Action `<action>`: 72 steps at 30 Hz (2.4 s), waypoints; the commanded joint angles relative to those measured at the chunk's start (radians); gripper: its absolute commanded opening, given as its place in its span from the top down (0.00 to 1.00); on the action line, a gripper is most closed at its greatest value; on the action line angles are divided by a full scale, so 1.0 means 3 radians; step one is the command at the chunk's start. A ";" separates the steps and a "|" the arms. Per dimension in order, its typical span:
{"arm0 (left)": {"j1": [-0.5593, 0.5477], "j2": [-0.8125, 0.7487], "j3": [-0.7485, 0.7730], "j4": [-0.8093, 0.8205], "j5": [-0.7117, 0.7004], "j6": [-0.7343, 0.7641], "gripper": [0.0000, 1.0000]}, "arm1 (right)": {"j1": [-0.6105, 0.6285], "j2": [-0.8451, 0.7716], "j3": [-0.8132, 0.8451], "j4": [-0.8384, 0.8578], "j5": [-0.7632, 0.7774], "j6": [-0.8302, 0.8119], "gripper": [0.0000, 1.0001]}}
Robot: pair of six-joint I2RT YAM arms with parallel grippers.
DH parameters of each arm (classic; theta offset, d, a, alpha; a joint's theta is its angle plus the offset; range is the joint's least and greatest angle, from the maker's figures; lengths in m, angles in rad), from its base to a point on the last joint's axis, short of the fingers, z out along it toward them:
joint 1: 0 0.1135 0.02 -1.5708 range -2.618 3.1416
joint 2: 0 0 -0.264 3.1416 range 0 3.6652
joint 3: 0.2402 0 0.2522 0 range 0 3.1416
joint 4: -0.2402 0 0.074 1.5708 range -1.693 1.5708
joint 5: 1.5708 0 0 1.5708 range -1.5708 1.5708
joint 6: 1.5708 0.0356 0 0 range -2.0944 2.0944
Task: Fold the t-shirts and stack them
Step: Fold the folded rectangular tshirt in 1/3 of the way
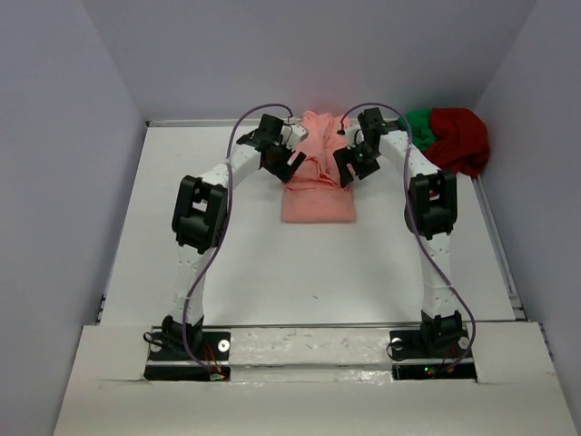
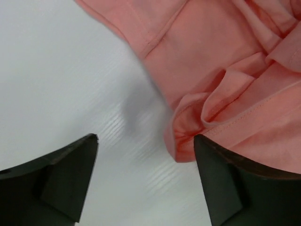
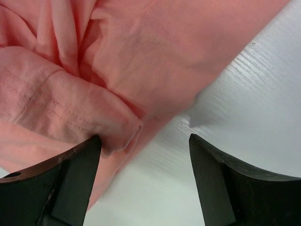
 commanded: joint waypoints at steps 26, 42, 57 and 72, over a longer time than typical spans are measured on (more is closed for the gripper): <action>0.1486 -0.2919 -0.2694 0.0278 -0.0317 0.0135 0.01 | 0.1100 -0.1136 -0.1190 0.0876 0.1282 -0.1525 0.00; 0.1538 -0.2965 -0.2658 0.0201 -0.0189 0.0074 0.01 | 0.1100 -0.0573 -0.0571 0.1174 0.1738 -0.1617 0.00; 0.1543 -0.2944 -0.2612 0.0165 -0.0143 0.0074 0.01 | 0.1131 -0.0461 -0.0474 0.1169 0.1758 -0.1612 0.00; 0.1543 -0.2868 -0.2546 0.0119 -0.0082 0.0069 0.01 | 0.1162 -0.0547 -0.0729 0.1148 0.1687 -0.1495 0.00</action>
